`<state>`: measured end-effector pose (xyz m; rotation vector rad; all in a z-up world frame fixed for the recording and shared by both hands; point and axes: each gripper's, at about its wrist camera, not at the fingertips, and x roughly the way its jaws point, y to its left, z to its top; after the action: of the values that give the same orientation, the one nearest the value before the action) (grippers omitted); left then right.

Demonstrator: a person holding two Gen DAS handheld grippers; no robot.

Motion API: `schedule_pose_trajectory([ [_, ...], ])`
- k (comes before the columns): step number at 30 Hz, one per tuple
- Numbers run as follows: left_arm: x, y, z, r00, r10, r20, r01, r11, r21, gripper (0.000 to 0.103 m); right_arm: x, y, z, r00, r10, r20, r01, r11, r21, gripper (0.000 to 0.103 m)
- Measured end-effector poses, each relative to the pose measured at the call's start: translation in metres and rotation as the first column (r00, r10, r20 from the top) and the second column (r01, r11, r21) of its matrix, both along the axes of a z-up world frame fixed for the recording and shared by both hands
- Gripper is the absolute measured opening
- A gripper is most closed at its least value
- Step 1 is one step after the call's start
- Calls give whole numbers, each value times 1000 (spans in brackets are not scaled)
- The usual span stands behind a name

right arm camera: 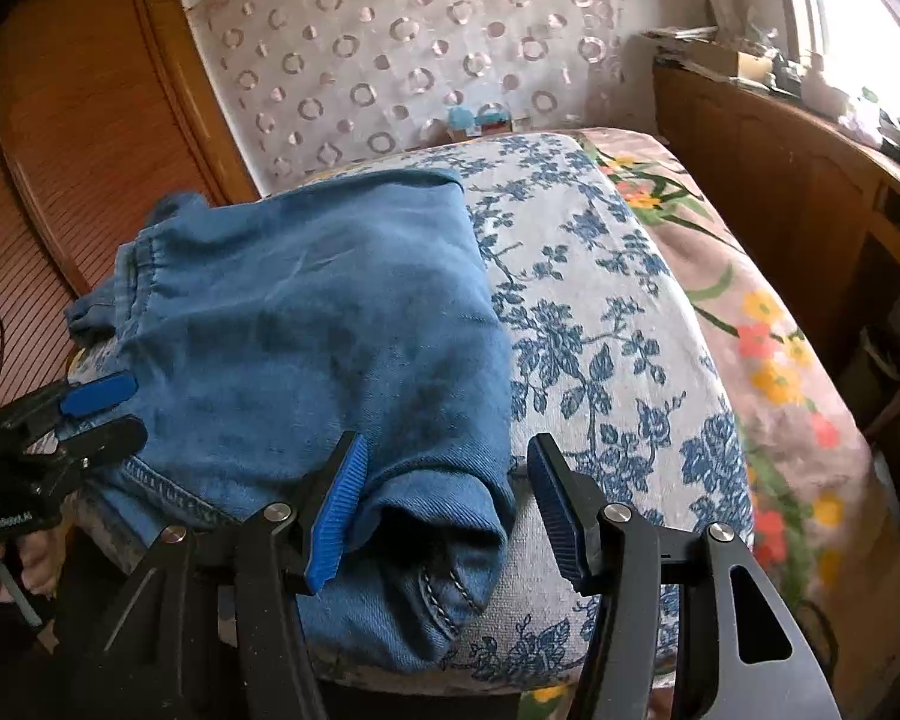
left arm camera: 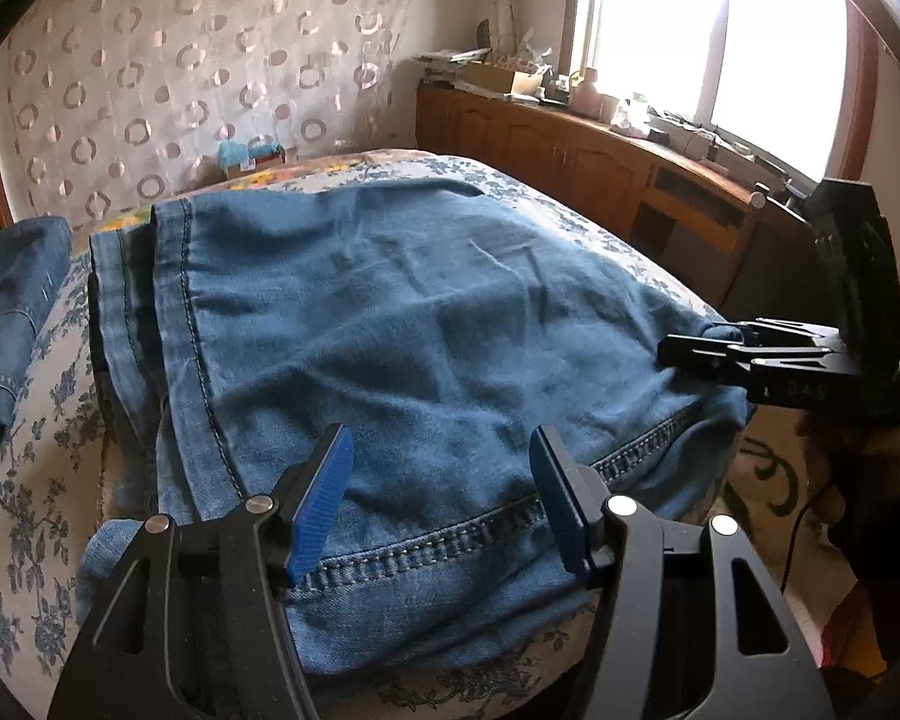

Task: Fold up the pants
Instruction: 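Grasp the jeans hem with the right tool and lift the jeans up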

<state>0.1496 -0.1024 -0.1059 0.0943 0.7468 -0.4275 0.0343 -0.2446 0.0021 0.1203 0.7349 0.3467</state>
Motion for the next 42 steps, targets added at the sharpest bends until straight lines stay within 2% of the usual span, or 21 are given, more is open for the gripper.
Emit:
schedule_pose_trajectory([
  [11, -3, -2, -8, 1000, -2, 24, 2, 1000, 19, 65, -2, 15, 0, 999, -20, 27, 20, 1000, -11, 55],
  [13, -4, -4, -9, 1000, -4, 31, 3, 1000, 30, 67, -3, 15, 0, 999, -18, 27, 18, 1000, -7, 49],
  [14, -4, -4, -9, 999, -6, 33, 5, 1000, 31, 69, -4, 17, 0, 1000, -9, 24, 10, 1000, -5, 41],
  [16, -5, -5, -10, 999, -5, 39, 4, 999, 33, 70, -3, 19, 0, 1000, -7, 24, 7, 1000, -13, 38],
  [18, -5, -7, -11, 999, -6, 46, 4, 999, 42, 70, -4, 21, 2, 999, -6, 33, 6, 1000, -18, 29],
  [21, -5, -7, -12, 999, -9, 52, 7, 999, 44, 70, -5, 19, 6, 999, 13, 45, -14, 1000, 11, 21],
  [32, -8, -10, -13, 997, -15, 70, 11, 998, 65, 71, -3, 15, 13, 997, 35, 72, -40, 996, 76, 19],
  [36, -8, -12, -12, 998, -18, 68, 14, 998, 65, 71, -4, 19, 18, 994, 44, 95, -51, 996, 71, 19],
  [40, -5, 4, -3, 1000, 1, 20, -1, 1000, 0, 71, -3, 25, 22, 992, 53, 112, -62, 995, 79, 19],
  [42, -5, 17, 1, 999, 33, 25, -33, 999, 4, 71, -4, 29, 27, 990, 62, 125, -72, 994, 81, 19],
])
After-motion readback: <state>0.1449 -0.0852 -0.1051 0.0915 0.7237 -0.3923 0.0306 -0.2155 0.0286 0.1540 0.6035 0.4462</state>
